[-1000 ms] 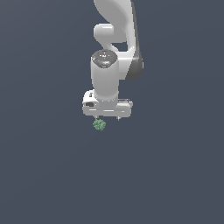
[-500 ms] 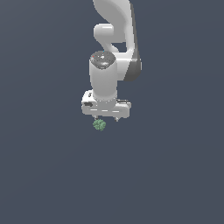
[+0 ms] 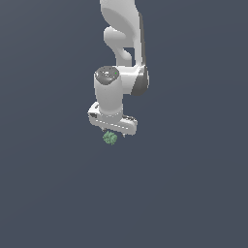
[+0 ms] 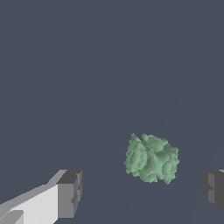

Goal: Pick up the object and move it to a goal position.

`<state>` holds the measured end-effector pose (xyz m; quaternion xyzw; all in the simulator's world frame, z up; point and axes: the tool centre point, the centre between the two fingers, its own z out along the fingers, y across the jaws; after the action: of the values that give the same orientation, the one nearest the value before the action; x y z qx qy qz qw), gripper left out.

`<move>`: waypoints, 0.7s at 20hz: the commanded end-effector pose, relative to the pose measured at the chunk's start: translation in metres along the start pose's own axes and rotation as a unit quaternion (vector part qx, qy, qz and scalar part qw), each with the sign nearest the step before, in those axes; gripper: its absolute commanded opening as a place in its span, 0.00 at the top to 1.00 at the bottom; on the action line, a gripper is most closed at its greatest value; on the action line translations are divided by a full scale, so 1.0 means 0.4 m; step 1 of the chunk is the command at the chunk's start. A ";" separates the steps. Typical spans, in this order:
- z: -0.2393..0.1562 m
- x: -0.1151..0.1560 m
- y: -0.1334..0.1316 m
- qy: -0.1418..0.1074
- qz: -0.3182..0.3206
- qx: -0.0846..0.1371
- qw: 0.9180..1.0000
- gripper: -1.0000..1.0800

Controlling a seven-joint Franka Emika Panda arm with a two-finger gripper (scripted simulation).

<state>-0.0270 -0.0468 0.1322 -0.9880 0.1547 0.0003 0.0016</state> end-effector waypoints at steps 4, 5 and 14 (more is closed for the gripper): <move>0.057 -0.026 0.047 0.000 0.073 0.000 0.997 0.04; 0.065 -0.030 0.054 0.000 0.083 0.000 0.997 0.04; 0.099 -0.050 0.087 0.001 0.131 -0.001 0.991 0.04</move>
<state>-0.0559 -0.0729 0.0933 -0.9603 0.2789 0.0004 0.0001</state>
